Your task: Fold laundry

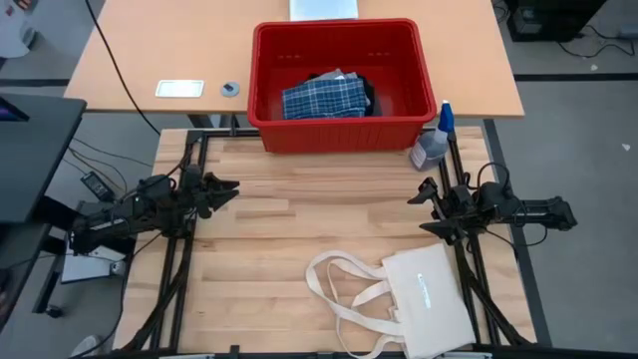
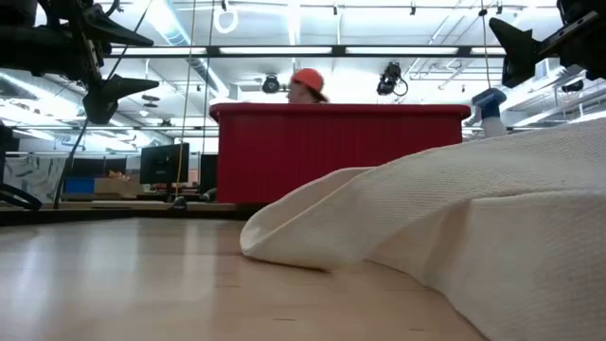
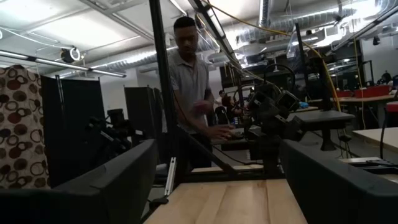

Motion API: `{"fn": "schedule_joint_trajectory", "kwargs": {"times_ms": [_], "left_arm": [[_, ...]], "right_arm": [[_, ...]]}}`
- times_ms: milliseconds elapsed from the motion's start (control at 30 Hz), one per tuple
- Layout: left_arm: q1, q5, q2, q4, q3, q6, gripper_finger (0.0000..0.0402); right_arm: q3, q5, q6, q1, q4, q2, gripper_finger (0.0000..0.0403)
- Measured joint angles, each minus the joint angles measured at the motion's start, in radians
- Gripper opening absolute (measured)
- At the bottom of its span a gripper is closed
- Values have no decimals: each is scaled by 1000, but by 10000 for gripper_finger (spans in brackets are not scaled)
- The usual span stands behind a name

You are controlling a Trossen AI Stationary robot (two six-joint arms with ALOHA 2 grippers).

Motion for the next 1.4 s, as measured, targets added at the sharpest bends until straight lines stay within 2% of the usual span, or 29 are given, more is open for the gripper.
{"fn": "schedule_joint_trajectory", "kwargs": {"times_ms": [833, 933, 1000, 1067, 1200, 1400], "left_arm": [[0, -5, 0, 4, 0, -2, 293], [0, -146, 29, 127, 0, -68, 293], [1, -184, 45, 194, 1, -169, 293], [-1, -153, 66, 249, 1, -189, 293], [-1, -95, 104, 256, 1, -152, 293], [-1, -95, 117, 269, 0, -137, 293]], "right_arm": [[0, 0, 0, 0, 0, 0, 346], [0, 0, 0, 0, 0, 0, 346], [0, 0, 0, 0, 0, 0, 346], [0, 0, 0, 0, -2, 0, 346], [0, -2, 0, 0, -2, 0, 346], [0, -3, 0, 0, -1, 0, 346]]}}
